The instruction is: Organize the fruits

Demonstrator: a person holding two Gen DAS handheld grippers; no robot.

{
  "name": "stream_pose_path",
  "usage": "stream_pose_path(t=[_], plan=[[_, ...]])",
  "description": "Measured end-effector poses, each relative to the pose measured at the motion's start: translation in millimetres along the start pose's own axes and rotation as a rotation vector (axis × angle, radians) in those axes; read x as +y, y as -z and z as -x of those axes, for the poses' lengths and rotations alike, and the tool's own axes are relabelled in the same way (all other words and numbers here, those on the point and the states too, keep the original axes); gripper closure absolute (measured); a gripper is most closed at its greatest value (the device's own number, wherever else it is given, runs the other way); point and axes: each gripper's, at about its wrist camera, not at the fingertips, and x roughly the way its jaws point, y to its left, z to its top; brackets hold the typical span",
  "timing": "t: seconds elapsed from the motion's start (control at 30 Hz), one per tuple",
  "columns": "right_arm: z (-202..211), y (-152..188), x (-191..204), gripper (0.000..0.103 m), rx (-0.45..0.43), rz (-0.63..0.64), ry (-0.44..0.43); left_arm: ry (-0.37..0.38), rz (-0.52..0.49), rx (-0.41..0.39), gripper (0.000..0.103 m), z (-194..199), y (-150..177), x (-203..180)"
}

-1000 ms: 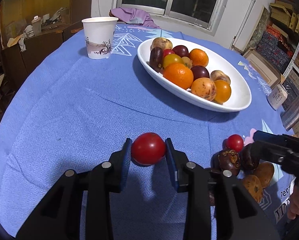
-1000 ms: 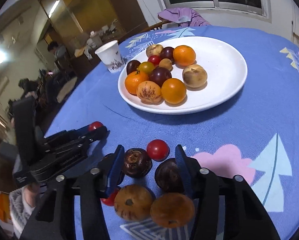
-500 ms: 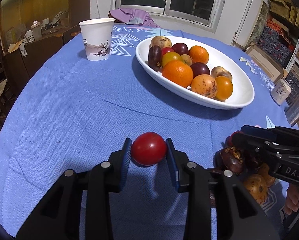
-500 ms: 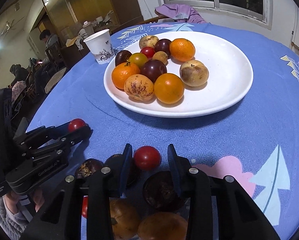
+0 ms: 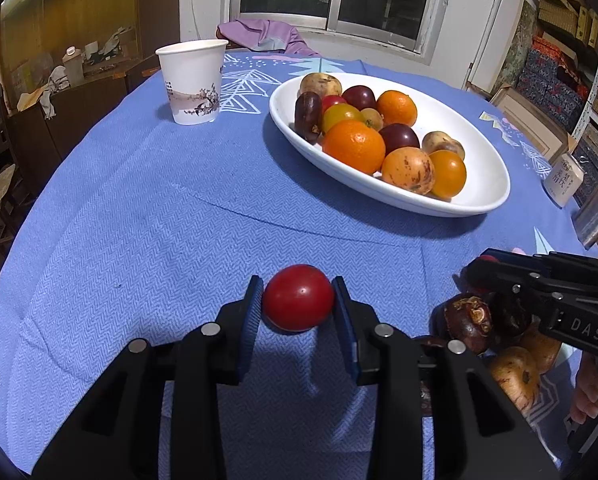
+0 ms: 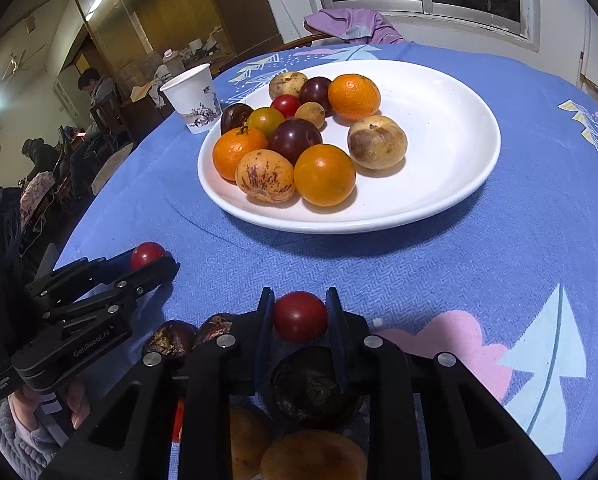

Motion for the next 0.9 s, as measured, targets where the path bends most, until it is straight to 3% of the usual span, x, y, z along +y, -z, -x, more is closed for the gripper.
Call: stream_pose_path(t=[0.27, 0.53, 0.73, 0.9], plan=[[51.2, -4.1, -21.1, 0.077, -0.119, -0.055, -0.057, 0.009, 0.018, -0.014, 0.068, 3.8, -0.4, 2.9], [102.7, -11.1, -65.4, 0.077, -0.266, -0.174, -0.078, -0.007, -0.011, -0.090, 0.068, 26.5, -4.7, -14.5], [115.1, -13.1, -86.3, 0.077, -0.306, -0.228, -0.097, 0.046, -0.065, -0.126, 0.069, 42.5, -39.0, -67.6], [121.8, -12.7, -99.3, 0.077, -0.337, -0.264, -0.090, 0.085, -0.159, -0.132, 0.069, 33.4, -67.4, -135.1]])
